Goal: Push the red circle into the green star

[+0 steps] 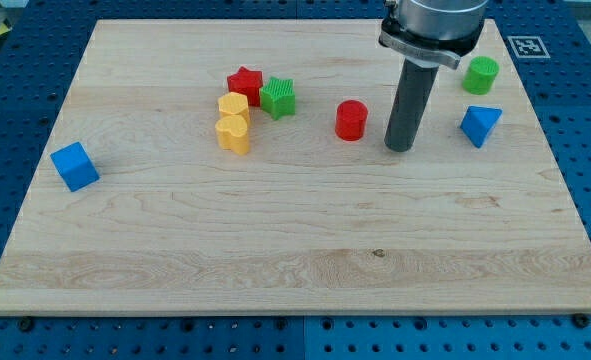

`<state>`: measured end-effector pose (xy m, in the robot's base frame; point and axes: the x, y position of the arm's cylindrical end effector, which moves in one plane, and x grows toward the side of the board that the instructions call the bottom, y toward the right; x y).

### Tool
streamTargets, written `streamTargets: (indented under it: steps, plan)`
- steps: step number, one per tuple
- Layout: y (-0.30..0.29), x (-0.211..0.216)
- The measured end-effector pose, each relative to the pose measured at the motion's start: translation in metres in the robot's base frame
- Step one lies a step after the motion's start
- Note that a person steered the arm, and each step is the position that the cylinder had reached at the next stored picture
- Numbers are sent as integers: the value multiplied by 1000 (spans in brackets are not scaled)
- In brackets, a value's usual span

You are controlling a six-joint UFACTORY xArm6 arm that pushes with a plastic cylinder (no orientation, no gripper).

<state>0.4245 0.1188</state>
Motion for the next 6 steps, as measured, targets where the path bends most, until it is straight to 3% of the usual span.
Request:
streamTargets:
  steps: [1, 3, 4, 6]
  plan:
    - [-8, -18]
    - [-93, -31]
    - [-91, -31]
    - [12, 29]
